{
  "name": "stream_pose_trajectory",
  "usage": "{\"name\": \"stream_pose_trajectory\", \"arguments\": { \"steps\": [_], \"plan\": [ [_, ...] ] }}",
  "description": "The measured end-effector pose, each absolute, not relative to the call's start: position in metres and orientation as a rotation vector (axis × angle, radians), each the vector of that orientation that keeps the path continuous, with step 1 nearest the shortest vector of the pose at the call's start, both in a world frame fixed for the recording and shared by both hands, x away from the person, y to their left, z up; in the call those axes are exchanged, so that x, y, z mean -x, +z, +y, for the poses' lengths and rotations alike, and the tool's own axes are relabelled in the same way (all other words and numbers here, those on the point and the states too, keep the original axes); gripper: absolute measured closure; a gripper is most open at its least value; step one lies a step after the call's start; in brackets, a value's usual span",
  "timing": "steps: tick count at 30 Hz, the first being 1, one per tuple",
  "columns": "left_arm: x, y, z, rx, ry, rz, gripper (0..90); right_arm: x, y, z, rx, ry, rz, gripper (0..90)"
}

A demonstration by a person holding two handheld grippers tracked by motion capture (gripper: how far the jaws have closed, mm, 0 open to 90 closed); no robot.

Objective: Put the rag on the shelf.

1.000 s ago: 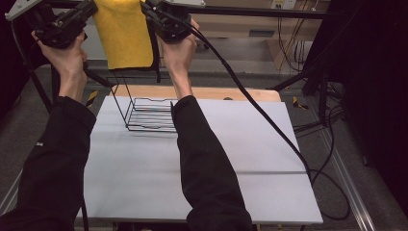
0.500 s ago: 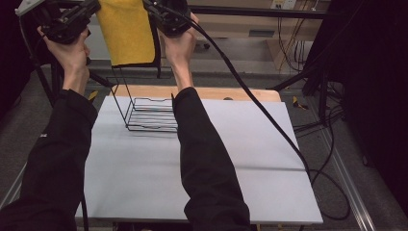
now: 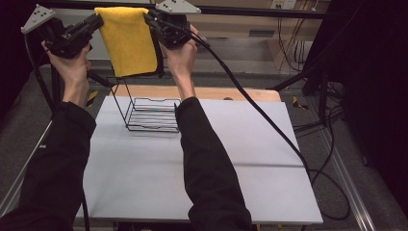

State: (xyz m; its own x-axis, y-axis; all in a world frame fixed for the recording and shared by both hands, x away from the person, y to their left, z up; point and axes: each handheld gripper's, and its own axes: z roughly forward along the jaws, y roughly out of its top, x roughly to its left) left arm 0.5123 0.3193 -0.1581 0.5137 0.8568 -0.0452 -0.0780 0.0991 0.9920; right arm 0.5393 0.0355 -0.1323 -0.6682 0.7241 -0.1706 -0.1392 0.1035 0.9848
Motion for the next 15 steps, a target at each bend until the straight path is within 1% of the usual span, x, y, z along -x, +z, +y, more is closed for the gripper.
{"name": "stream_pose_trajectory", "arguments": {
  "steps": [8, 15],
  "plan": [
    [-0.503, -0.172, 0.317, -1.343, 0.800, 0.771, 84.3, -0.527, -0.153, 0.030, -0.606, 1.637, 1.751, 78.2],
    [-0.497, -0.179, 0.312, -1.363, 0.784, 0.762, 84.3, -0.520, -0.164, 0.022, -0.609, 1.633, 1.756, 78.2]
  ]
}}
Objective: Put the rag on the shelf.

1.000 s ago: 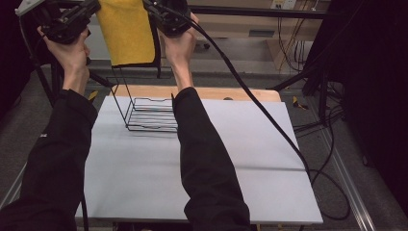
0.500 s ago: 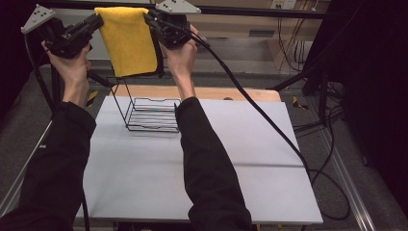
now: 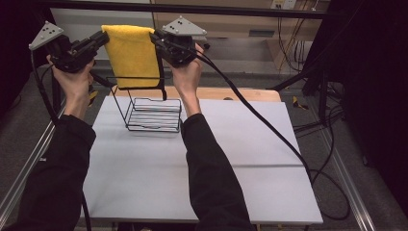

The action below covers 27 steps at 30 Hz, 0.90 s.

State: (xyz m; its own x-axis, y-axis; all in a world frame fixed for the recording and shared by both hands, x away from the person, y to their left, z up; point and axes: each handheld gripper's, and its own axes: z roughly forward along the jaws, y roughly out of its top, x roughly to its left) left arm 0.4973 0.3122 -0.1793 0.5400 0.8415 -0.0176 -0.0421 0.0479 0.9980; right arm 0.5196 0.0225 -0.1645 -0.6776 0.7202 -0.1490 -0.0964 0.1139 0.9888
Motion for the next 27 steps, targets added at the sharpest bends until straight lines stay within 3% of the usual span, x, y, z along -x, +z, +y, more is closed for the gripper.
{"name": "stream_pose_trajectory", "arguments": {
  "steps": [27],
  "plan": [
    [-0.474, -0.219, 0.321, -1.405, 0.730, 0.746, 83.7, -0.496, -0.197, 0.023, -0.554, 1.559, 1.825, 77.8]
  ]
}}
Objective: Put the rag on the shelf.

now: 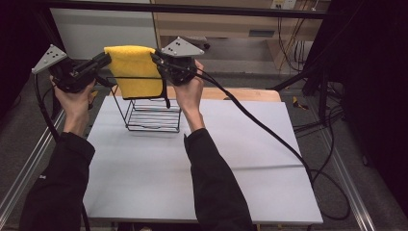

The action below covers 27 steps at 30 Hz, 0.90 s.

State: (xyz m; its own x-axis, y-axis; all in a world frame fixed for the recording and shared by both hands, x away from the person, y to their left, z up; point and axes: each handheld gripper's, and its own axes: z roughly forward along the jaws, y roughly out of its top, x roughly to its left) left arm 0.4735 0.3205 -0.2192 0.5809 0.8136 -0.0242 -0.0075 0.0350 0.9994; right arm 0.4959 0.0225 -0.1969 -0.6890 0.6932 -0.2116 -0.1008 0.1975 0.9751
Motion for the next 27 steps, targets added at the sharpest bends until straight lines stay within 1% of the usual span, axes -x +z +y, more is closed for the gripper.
{"name": "stream_pose_trajectory", "arguments": {
  "steps": [15, 27],
  "plan": [
    [-0.459, -0.232, 0.323, -1.446, 0.717, 0.746, 82.6, -0.481, -0.213, 0.022, -0.507, 1.544, 1.848, 77.7],
    [-0.446, -0.239, 0.326, -1.519, 0.680, 0.799, 81.2, -0.470, -0.221, 0.025, -0.515, 1.509, 1.909, 77.5]
  ]
}}
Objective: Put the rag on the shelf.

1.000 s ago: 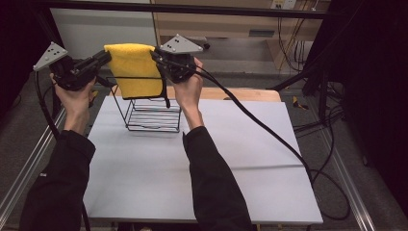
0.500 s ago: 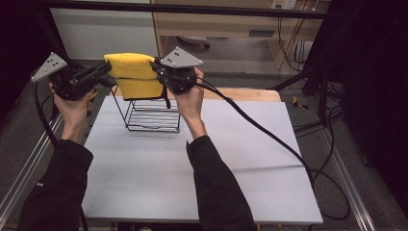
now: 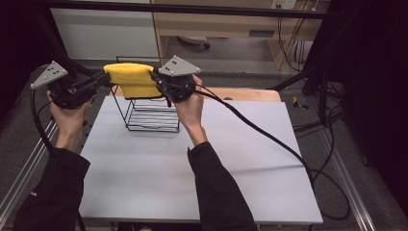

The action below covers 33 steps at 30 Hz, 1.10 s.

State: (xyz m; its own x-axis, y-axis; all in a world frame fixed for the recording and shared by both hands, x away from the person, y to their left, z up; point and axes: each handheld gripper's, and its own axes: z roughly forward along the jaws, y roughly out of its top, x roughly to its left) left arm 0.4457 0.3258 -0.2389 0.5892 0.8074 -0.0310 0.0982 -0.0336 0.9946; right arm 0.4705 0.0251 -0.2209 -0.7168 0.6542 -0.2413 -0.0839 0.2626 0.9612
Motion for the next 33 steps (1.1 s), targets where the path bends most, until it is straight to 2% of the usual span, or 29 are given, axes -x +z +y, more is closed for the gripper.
{"name": "stream_pose_trajectory", "arguments": {
  "steps": [13, 22, 27, 33],
  "plan": [
    [-0.436, -0.250, 0.328, -1.583, 0.637, 0.854, 78.7, -0.463, -0.230, 0.030, -0.512, 1.434, 1.983, 77.2],
    [-0.429, -0.231, 0.336, -1.617, 0.657, 0.911, 67.0, -0.462, -0.233, 0.032, -0.517, 1.405, 2.010, 77.1],
    [-0.434, -0.215, 0.336, -1.598, 0.630, 0.933, 74.6, -0.461, -0.235, 0.033, -0.510, 1.388, 2.021, 77.0],
    [-0.442, -0.221, 0.324, -1.641, 0.550, 0.927, 84.7, -0.460, -0.238, 0.034, -0.504, 1.366, 2.036, 76.2]
  ]
}}
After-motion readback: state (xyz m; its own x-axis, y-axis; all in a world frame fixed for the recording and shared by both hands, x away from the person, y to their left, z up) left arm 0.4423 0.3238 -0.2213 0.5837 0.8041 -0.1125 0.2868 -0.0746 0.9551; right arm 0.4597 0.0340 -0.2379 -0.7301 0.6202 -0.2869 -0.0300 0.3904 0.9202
